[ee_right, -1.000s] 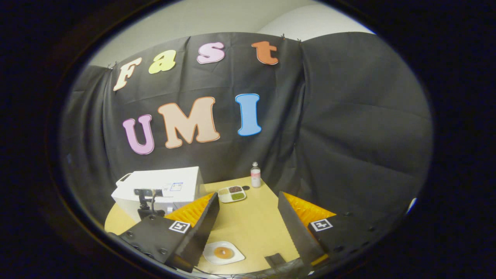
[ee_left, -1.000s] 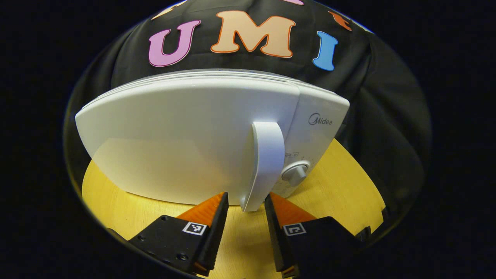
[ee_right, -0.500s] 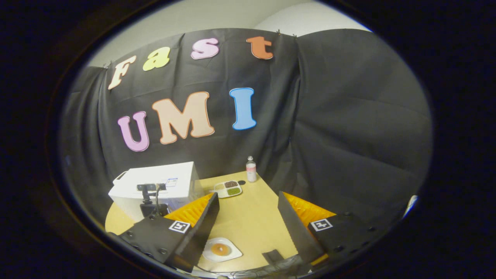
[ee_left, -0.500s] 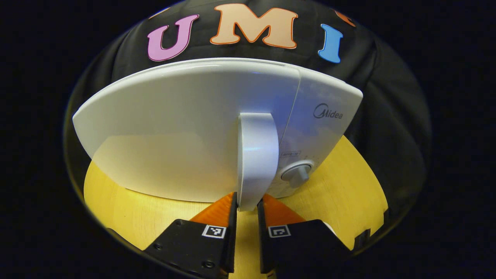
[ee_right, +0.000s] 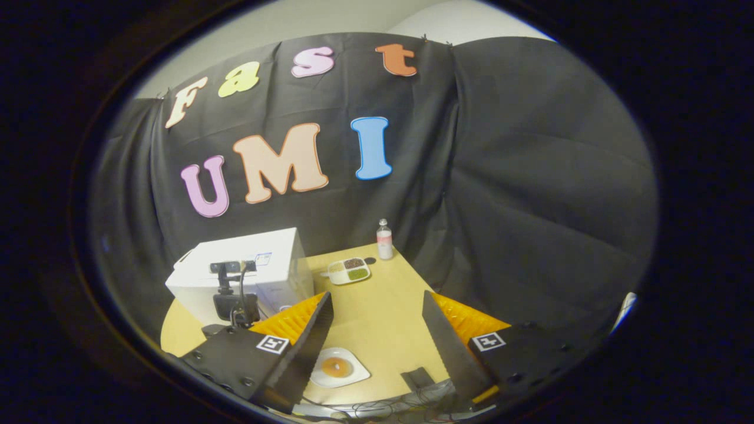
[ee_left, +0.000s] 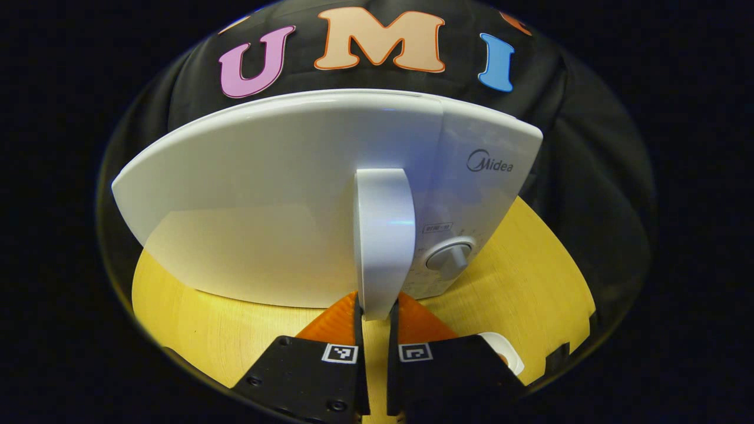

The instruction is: Open the microwave oven with the left hand, put the food in, and close the microwave oven.

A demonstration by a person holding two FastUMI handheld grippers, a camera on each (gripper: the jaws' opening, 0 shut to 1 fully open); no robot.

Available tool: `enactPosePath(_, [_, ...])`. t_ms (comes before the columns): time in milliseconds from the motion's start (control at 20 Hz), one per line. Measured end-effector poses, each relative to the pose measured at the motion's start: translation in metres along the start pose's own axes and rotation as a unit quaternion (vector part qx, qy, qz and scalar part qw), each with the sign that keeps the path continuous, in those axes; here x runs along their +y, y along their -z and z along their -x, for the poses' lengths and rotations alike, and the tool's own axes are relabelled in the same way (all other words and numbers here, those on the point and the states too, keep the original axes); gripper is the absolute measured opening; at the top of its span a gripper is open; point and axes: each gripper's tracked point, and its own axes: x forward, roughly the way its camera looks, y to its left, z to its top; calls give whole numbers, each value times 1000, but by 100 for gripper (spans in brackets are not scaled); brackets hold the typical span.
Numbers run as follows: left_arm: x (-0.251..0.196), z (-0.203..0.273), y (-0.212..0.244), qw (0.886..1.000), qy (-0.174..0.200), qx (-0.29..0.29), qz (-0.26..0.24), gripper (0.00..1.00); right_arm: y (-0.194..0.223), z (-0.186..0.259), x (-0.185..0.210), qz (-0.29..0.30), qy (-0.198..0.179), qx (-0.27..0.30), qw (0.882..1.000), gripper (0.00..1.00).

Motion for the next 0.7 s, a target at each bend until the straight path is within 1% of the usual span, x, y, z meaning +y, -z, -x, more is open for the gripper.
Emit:
enactPosePath(150, [0, -1, -1, 1000, -3, -3, 6, 10, 12, -1, 5, 6, -11, 12, 1000, 92])
enactPosePath(200, [0, 0, 1, 1000, -5, -2, 8, 10, 14, -1, 6, 7, -14, 14, 1000, 96])
enactPosePath(250, [0, 0, 0, 1000, -5, -5, 13, 10, 17, -1, 7, 9, -16, 17, 1000, 92])
enactPosePath(500, [0, 2, 0, 1000, 3, -10, 22, 8, 33, 0, 13, 12, -33, 39, 999, 92])
enactPosePath(650, [0, 2, 0, 1000, -2, -12, 26, 7, 39, -2, 13, 20, -40, 47, 998, 92])
enactPosePath(700, [0, 2, 0, 999, -2, -14, 29, 7, 41, -4, 11, 25, -38, 49, 998, 96])
